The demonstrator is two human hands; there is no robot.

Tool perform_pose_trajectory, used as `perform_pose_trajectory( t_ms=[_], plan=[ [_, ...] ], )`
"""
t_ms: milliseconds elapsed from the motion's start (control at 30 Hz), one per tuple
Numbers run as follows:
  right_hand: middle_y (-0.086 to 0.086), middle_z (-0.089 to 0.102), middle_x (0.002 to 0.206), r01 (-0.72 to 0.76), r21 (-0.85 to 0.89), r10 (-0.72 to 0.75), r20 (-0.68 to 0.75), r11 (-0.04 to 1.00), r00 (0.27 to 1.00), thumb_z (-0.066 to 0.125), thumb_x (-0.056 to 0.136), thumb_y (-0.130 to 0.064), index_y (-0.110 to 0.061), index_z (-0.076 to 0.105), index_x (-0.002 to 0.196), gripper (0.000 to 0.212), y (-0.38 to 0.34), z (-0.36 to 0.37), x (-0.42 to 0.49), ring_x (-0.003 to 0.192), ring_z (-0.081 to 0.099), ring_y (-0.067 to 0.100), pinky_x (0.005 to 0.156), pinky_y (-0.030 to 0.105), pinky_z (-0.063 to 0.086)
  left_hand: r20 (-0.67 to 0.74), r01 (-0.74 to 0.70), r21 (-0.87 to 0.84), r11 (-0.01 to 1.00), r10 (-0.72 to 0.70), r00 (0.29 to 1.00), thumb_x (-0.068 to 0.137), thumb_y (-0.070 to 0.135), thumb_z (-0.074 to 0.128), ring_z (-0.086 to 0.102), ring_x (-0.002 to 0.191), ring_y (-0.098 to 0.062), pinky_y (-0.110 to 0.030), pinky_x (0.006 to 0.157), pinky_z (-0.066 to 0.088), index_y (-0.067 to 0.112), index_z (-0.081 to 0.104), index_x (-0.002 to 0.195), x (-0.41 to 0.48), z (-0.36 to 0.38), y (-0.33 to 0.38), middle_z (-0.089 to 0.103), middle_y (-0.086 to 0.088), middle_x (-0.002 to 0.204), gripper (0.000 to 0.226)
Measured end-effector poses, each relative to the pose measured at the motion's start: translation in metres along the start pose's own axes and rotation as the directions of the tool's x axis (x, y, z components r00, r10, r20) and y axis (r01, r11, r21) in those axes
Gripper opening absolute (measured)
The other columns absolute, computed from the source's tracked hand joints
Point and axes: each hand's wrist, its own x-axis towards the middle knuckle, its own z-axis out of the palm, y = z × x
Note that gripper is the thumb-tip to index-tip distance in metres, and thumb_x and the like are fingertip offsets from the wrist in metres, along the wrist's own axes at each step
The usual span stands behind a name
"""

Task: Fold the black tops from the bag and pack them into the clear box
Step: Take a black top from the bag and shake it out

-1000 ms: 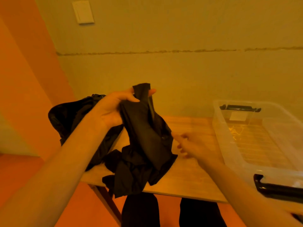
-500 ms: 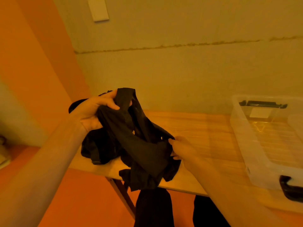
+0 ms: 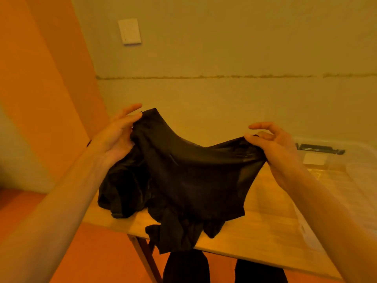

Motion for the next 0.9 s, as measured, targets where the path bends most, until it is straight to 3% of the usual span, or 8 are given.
perform_pose_trajectory(
  t_ms=[133, 200, 367, 433, 533, 667, 767, 900],
  plan=[
    [0.004, 0.070, 0.070, 0.105, -0.380, -0.104, 0.024, 0.919, 0.994, 0.074, 0.089, -0.031, -0.026, 0.071, 0.090, 0.006, -0.033, -0.010, -0.001, 0.071, 0.067, 0.023, 0.069, 0.035, 0.050, 0.124, -0.117, 0.062, 0.991, 0.109, 0.986, 0.090, 0.012, 0.064, 0.070, 0.078, -0.015, -0.028, 0.069, 0.057, 0.021, 0.069, 0.116, 0.012, 0.024, 0.032, 0.072, 0.000, 0.087, 0.028],
    [-0.003, 0.072, 0.074, 0.118, -0.597, -0.119, 0.038, 0.793, 0.992, 0.067, 0.089, -0.051, -0.027, 0.071, 0.087, 0.025, -0.051, -0.003, 0.008, 0.077, 0.068, 0.016, 0.071, 0.034, 0.053, 0.190, -0.138, 0.133, 0.981, 0.111, 0.975, 0.098, 0.011, 0.059, 0.068, 0.070, -0.012, -0.026, 0.061, 0.055, 0.023, 0.069, 0.116, 0.017, 0.046, 0.049, 0.070, -0.001, 0.084, 0.024],
    [-0.005, 0.070, 0.119, 0.177, -0.288, -0.063, 0.364, 0.941, 0.929, 0.047, 0.095, -0.065, -0.024, 0.064, 0.125, 0.054, -0.113, 0.049, 0.045, 0.111, 0.065, 0.011, 0.106, 0.041, 0.048, 0.357, -0.305, 0.535, 0.788, 0.116, 0.927, 0.105, 0.026, 0.055, 0.062, 0.062, -0.016, -0.028, 0.058, 0.054, 0.027, 0.071, 0.112, 0.027, 0.114, 0.083, 0.063, -0.007, 0.075, 0.017],
    [0.000, 0.072, 0.119, 0.158, -0.216, -0.021, 0.528, 0.963, 0.849, 0.043, 0.096, -0.065, -0.021, 0.069, 0.118, 0.056, -0.124, 0.067, 0.058, 0.114, 0.066, 0.014, 0.111, 0.041, 0.041, 0.412, -0.385, 0.631, 0.673, 0.128, 0.902, 0.103, 0.033, 0.058, 0.059, 0.057, -0.013, -0.026, 0.057, 0.050, 0.028, 0.071, 0.111, 0.030, 0.130, 0.096, 0.061, 0.002, 0.061, 0.017],
    [0.002, 0.076, 0.108, 0.172, -0.169, -0.025, 0.641, 0.970, 0.767, 0.053, 0.099, -0.048, -0.020, 0.076, 0.097, 0.036, -0.124, 0.075, 0.069, 0.108, 0.069, 0.017, 0.105, 0.041, 0.044, 0.427, -0.437, 0.695, 0.571, 0.162, 0.890, 0.103, 0.039, 0.057, 0.050, 0.050, -0.006, -0.019, 0.055, 0.042, 0.026, 0.071, 0.111, 0.035, 0.137, 0.108, 0.057, 0.005, 0.060, 0.021],
    [0.010, 0.073, 0.107, -0.001, 0.025, -0.016, 0.682, 1.000, 0.731, 0.064, 0.086, -0.037, -0.011, 0.068, 0.112, 0.038, -0.119, 0.082, 0.075, 0.099, 0.069, 0.020, 0.092, 0.035, 0.051, 0.439, -0.463, 0.698, 0.546, 0.184, 0.879, 0.104, 0.040, 0.054, 0.047, 0.052, -0.005, -0.027, 0.060, 0.039, 0.027, 0.071, 0.110, 0.040, 0.136, 0.106, 0.056, 0.006, 0.060, 0.023],
    [0.013, 0.073, 0.112, -0.091, -0.035, 0.089, 0.707, 0.995, 0.701, 0.062, 0.091, -0.034, -0.009, 0.068, 0.116, 0.036, -0.121, 0.086, 0.076, 0.101, 0.071, 0.022, 0.089, 0.034, 0.057, 0.445, -0.460, 0.713, 0.530, 0.165, 0.880, 0.106, 0.041, 0.050, 0.046, 0.055, -0.004, -0.025, 0.060, 0.039, 0.027, 0.071, 0.108, 0.041, 0.134, 0.097, 0.055, 0.012, 0.059, 0.026],
    [0.010, 0.075, 0.088, -0.230, -0.128, 0.257, 0.653, 0.965, 0.713, 0.067, 0.091, -0.025, -0.009, 0.071, 0.096, 0.017, -0.127, 0.082, 0.074, 0.072, 0.072, 0.017, 0.064, 0.029, 0.059, 0.417, -0.449, 0.742, 0.498, 0.183, 0.890, 0.109, 0.045, 0.036, 0.051, 0.064, -0.006, -0.026, 0.069, 0.042, 0.029, 0.072, 0.104, 0.039, 0.128, 0.076, 0.055, 0.009, 0.066, 0.040]
  ],
)
